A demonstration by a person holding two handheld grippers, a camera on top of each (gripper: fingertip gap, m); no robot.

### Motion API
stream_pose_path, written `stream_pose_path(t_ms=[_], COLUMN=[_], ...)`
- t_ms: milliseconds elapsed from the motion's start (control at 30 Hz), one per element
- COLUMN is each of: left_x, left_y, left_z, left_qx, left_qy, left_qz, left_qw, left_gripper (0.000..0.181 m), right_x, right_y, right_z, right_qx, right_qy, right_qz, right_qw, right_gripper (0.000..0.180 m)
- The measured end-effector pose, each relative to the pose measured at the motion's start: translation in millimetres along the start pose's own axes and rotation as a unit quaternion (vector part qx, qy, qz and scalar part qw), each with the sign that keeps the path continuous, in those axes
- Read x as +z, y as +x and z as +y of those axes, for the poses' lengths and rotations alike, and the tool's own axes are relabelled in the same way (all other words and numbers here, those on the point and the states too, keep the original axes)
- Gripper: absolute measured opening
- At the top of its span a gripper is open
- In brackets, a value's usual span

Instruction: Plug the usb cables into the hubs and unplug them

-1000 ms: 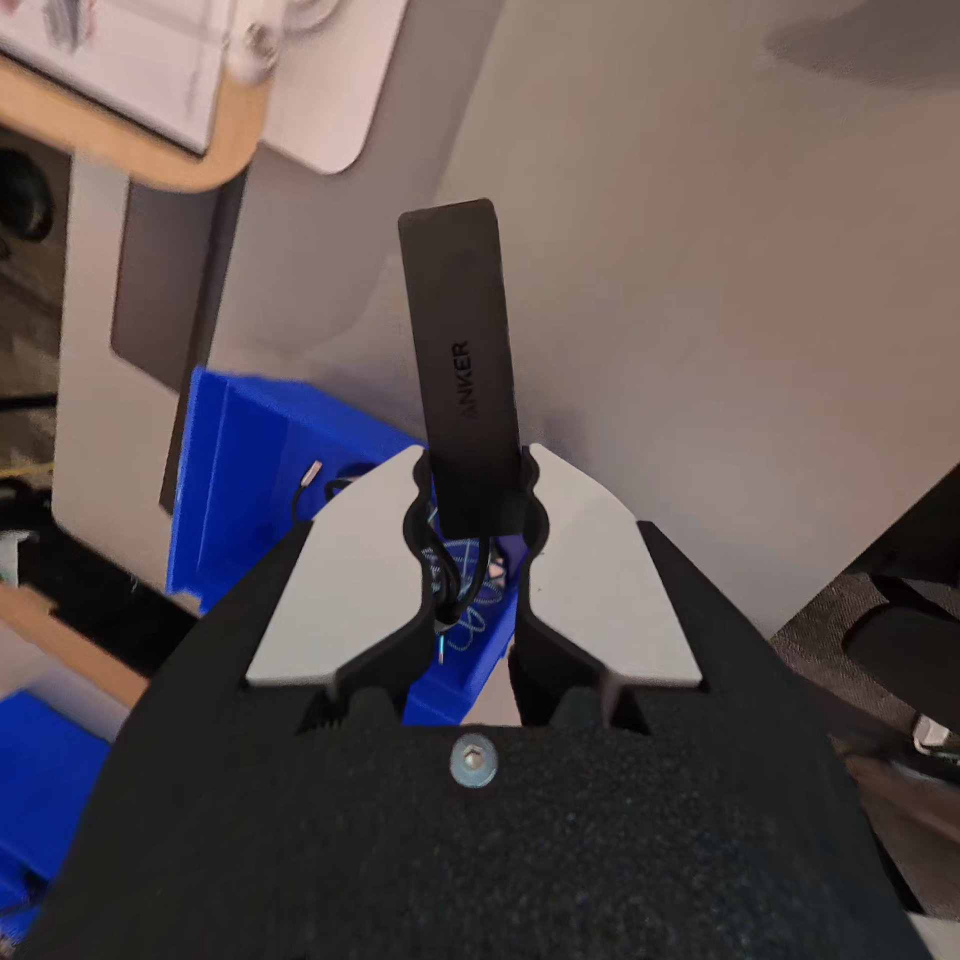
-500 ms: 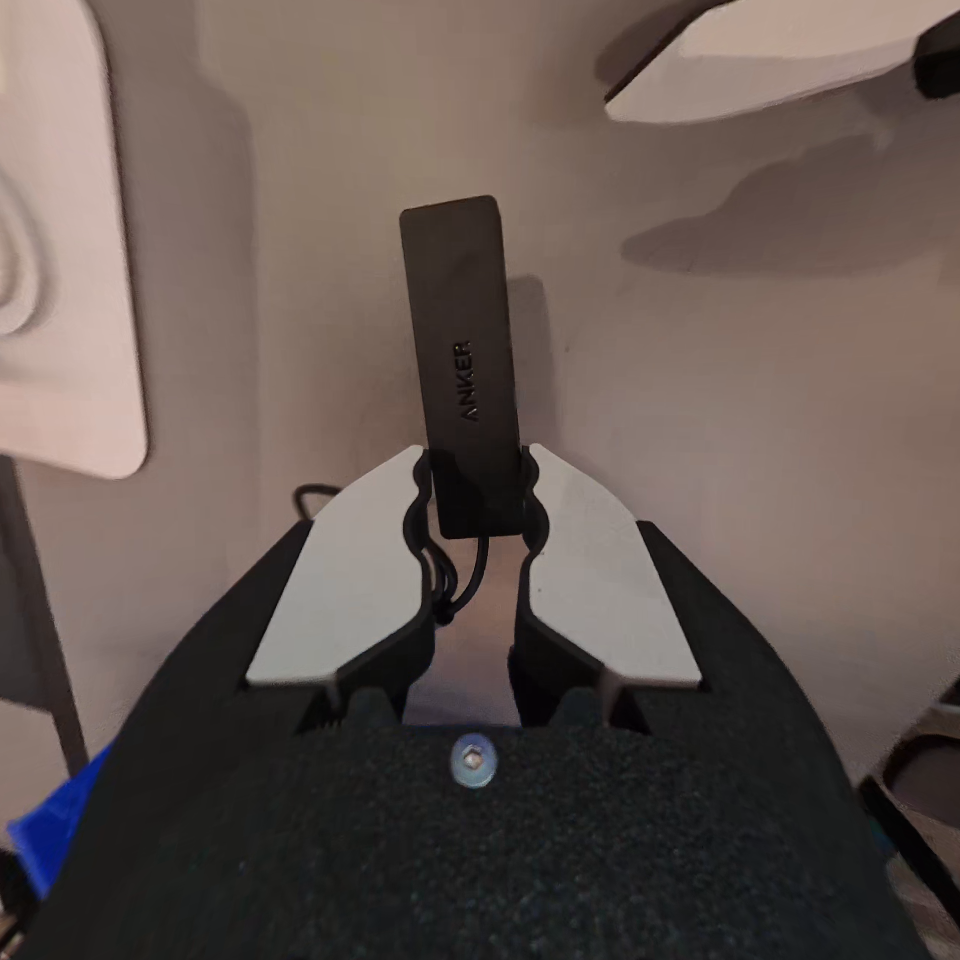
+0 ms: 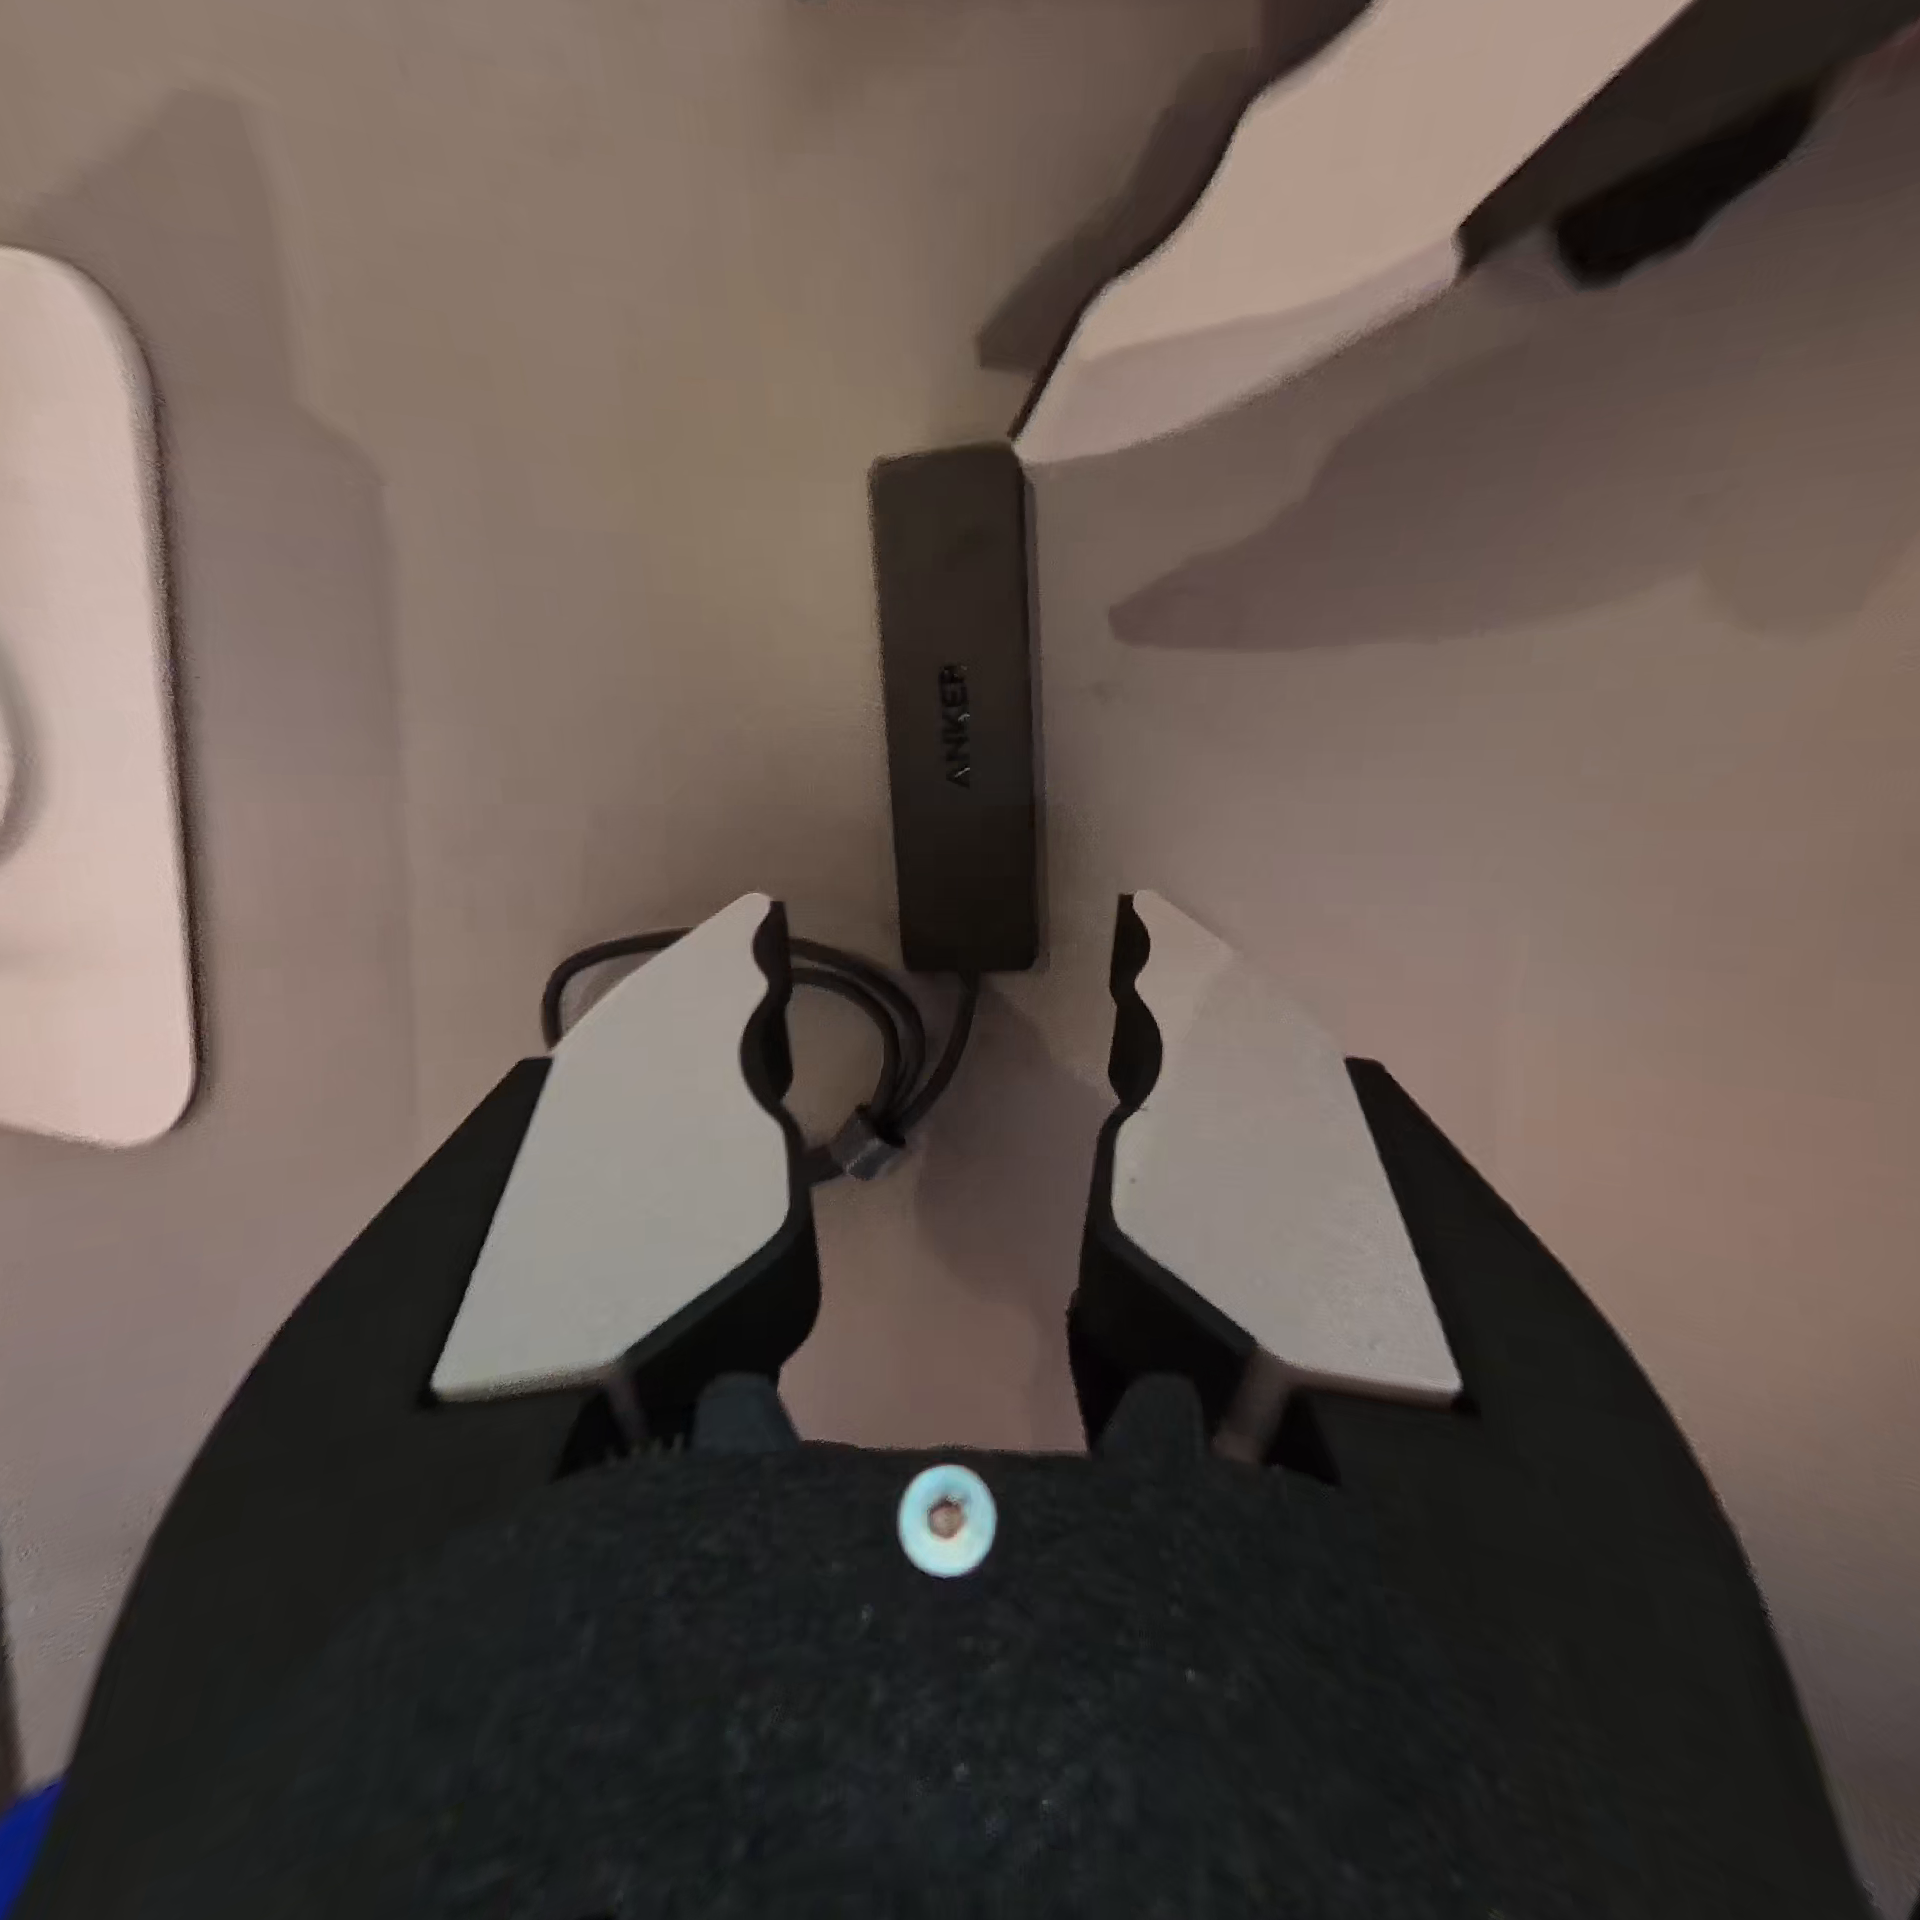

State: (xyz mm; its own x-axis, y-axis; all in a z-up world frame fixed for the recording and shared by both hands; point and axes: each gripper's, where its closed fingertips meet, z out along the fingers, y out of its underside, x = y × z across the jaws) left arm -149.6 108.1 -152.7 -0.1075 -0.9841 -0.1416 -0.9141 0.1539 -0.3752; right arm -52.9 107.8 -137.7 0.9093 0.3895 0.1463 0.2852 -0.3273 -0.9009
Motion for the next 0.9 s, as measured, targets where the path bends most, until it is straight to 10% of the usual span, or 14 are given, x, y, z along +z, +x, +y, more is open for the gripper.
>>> stream_pose_path(t_ms=[233,533,900], left_x=[-117.0,-173.6,-150.0], left_y=[-16.4,52.8,79.5], left_z=[24.3,184.5,253.5], left_qx=[-0.238,-0.397,-0.49], left_qy=[0.258,0.276,0.264], left_qz=[-0.209,-0.475,-0.448], left_qw=[0.913,0.736,0.7], left_gripper=[0.059,0.063,0.056], right_x=[-0.3,-2.5,-1.9], right_y=[-4.2,-2.7,-1.0], right_z=[3.2,-1.3,-0.7], right_qx=[-0.011,0.017,0.018], right_qy=[-0.007,0.011,0.01], right_qz=[-0.003,-0.004,0.002], right_qw=[1.0,1.0,1.0], right_gripper=[0.06,0.059,0.059])
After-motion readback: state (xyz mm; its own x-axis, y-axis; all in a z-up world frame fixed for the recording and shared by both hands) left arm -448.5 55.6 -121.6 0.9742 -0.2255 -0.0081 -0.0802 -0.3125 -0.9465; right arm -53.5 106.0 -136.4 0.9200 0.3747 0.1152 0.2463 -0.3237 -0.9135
